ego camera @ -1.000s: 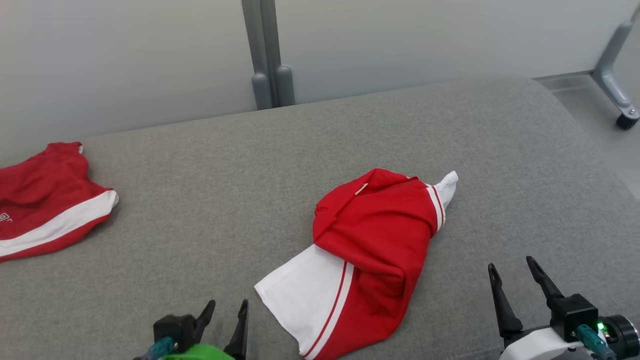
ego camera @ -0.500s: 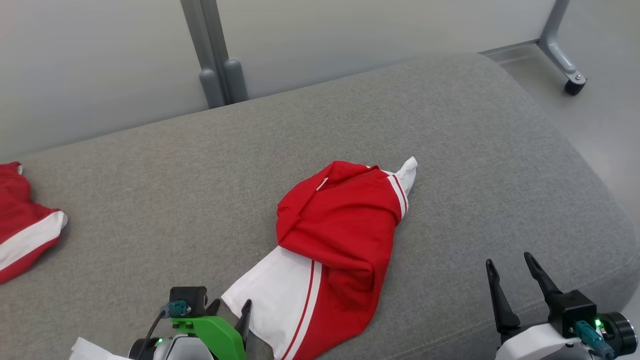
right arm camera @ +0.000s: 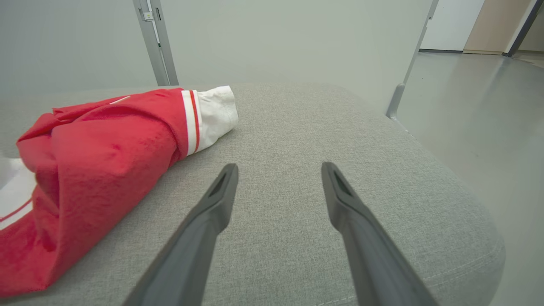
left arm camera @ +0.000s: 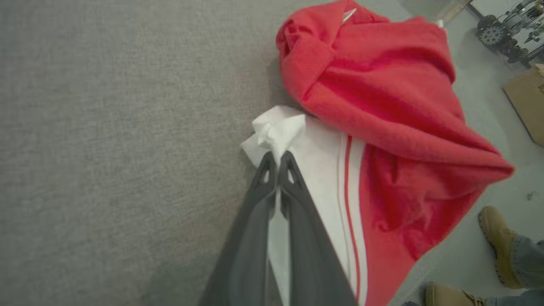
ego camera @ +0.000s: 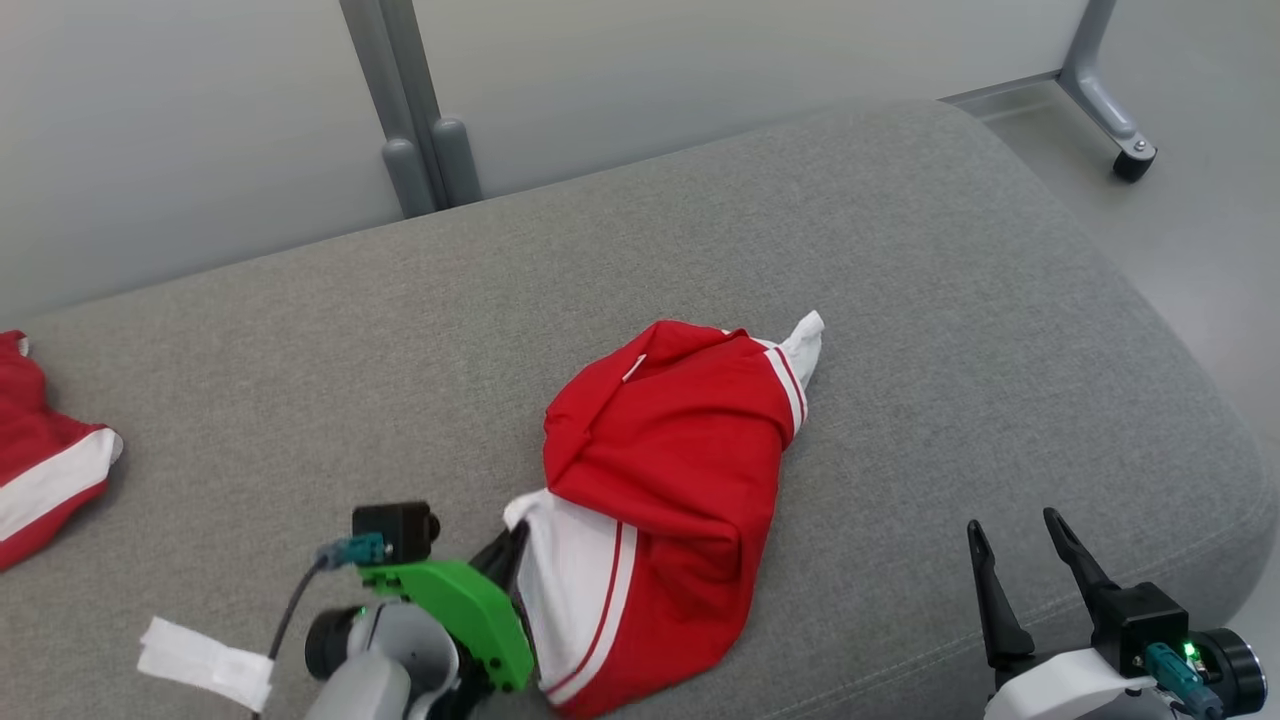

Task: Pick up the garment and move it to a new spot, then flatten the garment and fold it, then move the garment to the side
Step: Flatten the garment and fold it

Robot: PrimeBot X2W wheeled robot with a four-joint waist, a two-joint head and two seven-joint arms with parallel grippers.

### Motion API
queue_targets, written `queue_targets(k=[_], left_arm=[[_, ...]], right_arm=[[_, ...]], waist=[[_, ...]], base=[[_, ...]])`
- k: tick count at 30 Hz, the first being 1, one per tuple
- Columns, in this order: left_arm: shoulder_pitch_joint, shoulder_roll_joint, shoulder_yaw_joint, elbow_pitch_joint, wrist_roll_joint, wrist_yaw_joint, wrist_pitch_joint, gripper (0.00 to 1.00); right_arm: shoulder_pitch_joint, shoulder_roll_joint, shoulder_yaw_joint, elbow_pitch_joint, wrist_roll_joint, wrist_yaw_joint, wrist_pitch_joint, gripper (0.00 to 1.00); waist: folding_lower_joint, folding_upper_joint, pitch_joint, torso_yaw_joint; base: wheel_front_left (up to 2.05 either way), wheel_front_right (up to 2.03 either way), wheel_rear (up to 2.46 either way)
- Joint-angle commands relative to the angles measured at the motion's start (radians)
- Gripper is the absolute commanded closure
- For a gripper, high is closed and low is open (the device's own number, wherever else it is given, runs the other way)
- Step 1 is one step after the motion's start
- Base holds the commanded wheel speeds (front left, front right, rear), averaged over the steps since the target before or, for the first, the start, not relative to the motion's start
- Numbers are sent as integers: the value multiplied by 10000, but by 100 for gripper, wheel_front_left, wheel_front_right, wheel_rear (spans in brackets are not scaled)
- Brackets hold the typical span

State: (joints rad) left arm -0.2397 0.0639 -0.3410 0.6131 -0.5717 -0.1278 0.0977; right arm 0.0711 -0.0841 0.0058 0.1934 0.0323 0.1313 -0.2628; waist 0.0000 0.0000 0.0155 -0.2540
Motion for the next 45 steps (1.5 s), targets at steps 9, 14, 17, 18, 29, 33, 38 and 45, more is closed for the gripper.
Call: queue_targets(k=[9, 14, 17, 18, 29, 33, 38, 45], left_arm=[[-1494, 891, 532, -2558, -822, 44, 515, 100], [-2696, 1258, 902, -3396, -798, 356, 938, 100], [-3494, 1554, 1011, -3601, -537, 476, 1064, 100], [-3735, 1625, 1027, -3604, -469, 502, 1074, 100], [-6124, 2328, 973, -2648, 105, 287, 901, 100], [-6987, 2347, 836, -2374, 169, 185, 844, 100], [-7763, 2062, 385, -2471, -12, 52, 930, 100], [-8003, 1749, -405, -3442, -429, -16, 1195, 100]], right_arm=[[-8, 132, 0, 41, 53, -9, -32, 0], [29, 204, 48, 88, 99, -10, -32, 0], [-47, 242, 88, 117, 128, -10, -32, 0], [-86, 251, 91, 126, 146, -10, -32, 0], [-262, 324, 34, 189, 268, -9, -31, 0], [-333, 329, 14, 184, 399, -9, -31, 0], [-372, 329, -39, 184, 618, -9, -31, 0], [-325, 329, -122, 156, 794, -9, -31, 0]], waist=[[0, 0, -158, 213], [0, 0, -207, 148], [0, 0, -203, 20], [0, 0, -201, -39], [0, 0, -59, -655], [0, 0, 54, -846], [0, 0, 202, -1012], [0, 0, 277, -1137]], base=[[0, 0, 0], [0, 0, 0], [0, 0, 0], [0, 0, 0], [0, 0, 0], [0, 0, 0], [0, 0, 0], [0, 0, 0]])
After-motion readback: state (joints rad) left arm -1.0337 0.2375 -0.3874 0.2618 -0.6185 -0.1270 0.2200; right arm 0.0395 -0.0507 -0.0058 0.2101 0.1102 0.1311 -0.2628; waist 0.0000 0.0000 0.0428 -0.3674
